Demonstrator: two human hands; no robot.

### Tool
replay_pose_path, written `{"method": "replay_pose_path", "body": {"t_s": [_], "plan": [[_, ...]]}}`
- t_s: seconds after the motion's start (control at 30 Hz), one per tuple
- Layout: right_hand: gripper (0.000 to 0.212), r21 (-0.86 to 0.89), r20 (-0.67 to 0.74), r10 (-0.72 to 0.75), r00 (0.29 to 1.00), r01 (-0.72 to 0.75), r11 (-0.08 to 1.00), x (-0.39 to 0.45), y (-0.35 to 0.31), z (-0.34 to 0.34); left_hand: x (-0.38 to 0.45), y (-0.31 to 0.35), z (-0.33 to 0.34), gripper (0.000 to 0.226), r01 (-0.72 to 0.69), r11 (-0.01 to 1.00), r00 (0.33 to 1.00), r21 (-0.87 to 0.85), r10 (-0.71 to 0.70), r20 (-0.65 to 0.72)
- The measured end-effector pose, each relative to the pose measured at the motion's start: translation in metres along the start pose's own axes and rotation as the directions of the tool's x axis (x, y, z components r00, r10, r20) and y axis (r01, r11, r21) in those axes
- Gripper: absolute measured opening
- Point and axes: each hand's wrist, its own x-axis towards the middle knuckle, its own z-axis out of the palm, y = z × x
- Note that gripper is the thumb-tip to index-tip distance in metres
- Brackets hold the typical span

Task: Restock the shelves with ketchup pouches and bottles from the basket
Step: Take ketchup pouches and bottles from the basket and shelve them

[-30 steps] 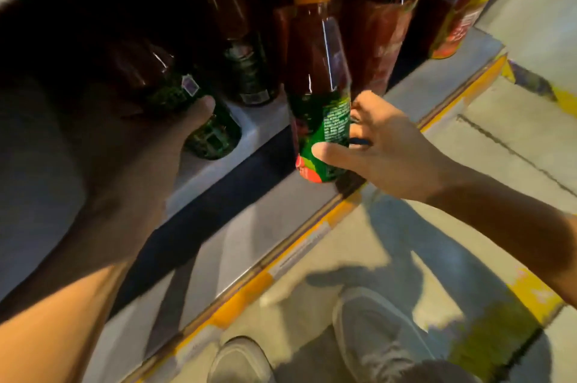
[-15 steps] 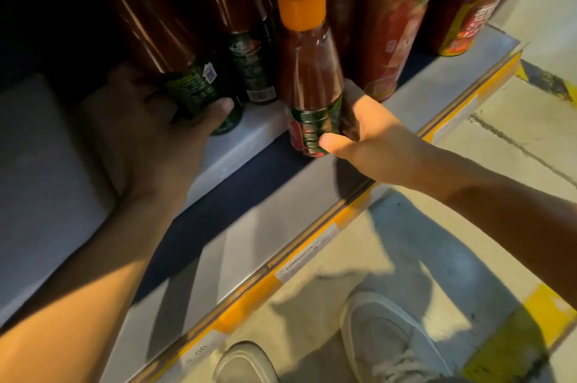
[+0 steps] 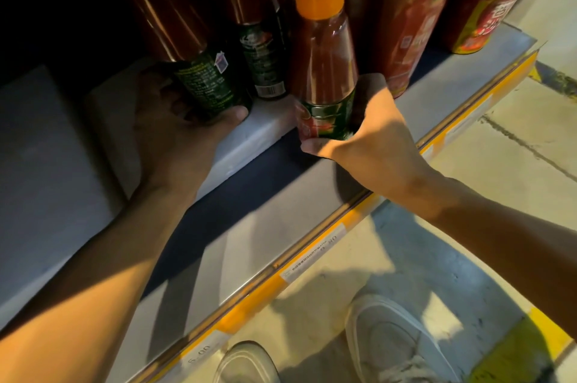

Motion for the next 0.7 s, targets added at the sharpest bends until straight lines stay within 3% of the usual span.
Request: {"method": "replay_pose_path", "body": {"t_s": [0.3,0.47,0.7], "plan": [[0.066,0.023,0.309,-0.033,0.95,0.027,0.999,0.0,0.006,-0.011,0.001,-0.007,0.003,0.071,0.003,1.0,1.0,0.013,-0.002,-0.027],[0.064,-0.154,0.242,-0.039,0.969,0.079,0.985,0.0,0.008,-0.012,0.003,-0.015,0.002,0.073,0.013,1.0,0.998,-0.013,-0.014,-0.054],[0.053,-0.047,0.176,-0.033,0.984,0.042,0.998,-0.013,0.008,-0.013,-0.004,-0.013,0.0,0.057,0.045,0.998,0.999,0.045,-0.045,-0.001]]}}
